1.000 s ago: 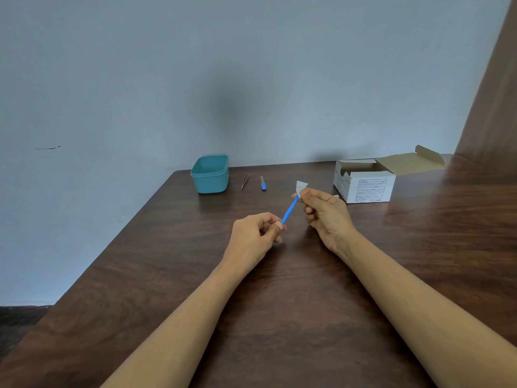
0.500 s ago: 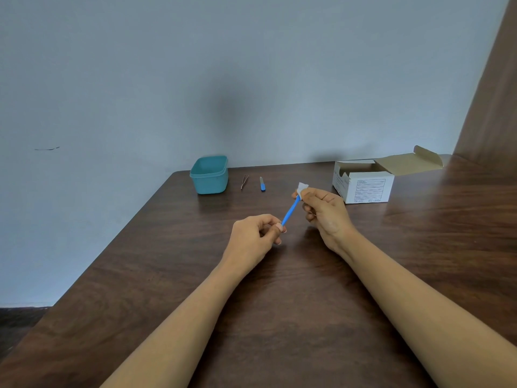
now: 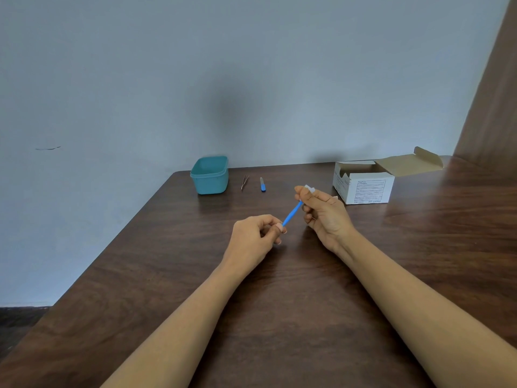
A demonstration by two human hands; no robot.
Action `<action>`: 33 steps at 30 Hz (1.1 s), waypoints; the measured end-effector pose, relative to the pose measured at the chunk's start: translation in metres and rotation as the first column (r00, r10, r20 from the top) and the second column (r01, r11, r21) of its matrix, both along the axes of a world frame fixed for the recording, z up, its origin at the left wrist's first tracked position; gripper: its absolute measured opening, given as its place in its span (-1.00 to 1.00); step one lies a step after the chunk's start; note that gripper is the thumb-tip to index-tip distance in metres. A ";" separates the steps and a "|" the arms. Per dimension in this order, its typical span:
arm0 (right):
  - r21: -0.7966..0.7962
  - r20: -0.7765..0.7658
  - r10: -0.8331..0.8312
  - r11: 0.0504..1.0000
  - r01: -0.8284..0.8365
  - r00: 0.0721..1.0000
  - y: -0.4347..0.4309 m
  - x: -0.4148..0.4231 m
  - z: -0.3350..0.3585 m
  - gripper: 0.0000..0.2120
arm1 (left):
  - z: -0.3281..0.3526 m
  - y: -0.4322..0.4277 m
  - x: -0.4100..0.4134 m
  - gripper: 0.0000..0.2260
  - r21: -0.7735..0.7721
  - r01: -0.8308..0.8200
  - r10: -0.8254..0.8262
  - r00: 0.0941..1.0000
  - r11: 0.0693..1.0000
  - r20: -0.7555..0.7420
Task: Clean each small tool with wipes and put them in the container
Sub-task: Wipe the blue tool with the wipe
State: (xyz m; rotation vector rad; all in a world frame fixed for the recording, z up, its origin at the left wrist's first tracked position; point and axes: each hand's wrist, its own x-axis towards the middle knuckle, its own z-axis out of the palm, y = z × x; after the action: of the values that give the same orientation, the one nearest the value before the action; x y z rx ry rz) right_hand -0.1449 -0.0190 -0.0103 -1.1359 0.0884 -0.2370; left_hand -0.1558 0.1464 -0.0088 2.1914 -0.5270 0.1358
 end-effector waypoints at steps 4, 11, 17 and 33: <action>-0.007 0.000 0.013 1.000 -0.013 1.000 -0.001 -0.001 0.002 -0.88 | 0.000 0.000 0.000 -0.89 -0.009 0.001 -0.001 1.000 1.000 0.006; -0.020 -0.016 0.014 1.000 -0.014 1.000 -0.004 0.000 0.005 -0.95 | 0.000 0.000 -0.001 -0.89 -0.013 0.006 -0.006 1.000 1.000 0.010; -0.016 -0.003 -0.015 1.000 0.015 1.000 -0.004 -0.002 0.005 -0.96 | 0.001 0.000 -0.001 -0.89 -0.012 0.011 -0.010 1.000 1.000 0.019; 0.110 -0.012 -0.073 0.991 0.074 0.997 -0.004 -0.002 0.006 -0.91 | 0.000 -0.001 -0.002 -0.87 -0.074 -0.012 0.014 1.000 0.997 0.020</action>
State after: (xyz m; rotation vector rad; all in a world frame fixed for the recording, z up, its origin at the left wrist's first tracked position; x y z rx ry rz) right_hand -0.1470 -0.0234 -0.0046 -1.0244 0.1489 -0.2898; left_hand -0.1575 0.1449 -0.0087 2.1240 -0.5116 0.1817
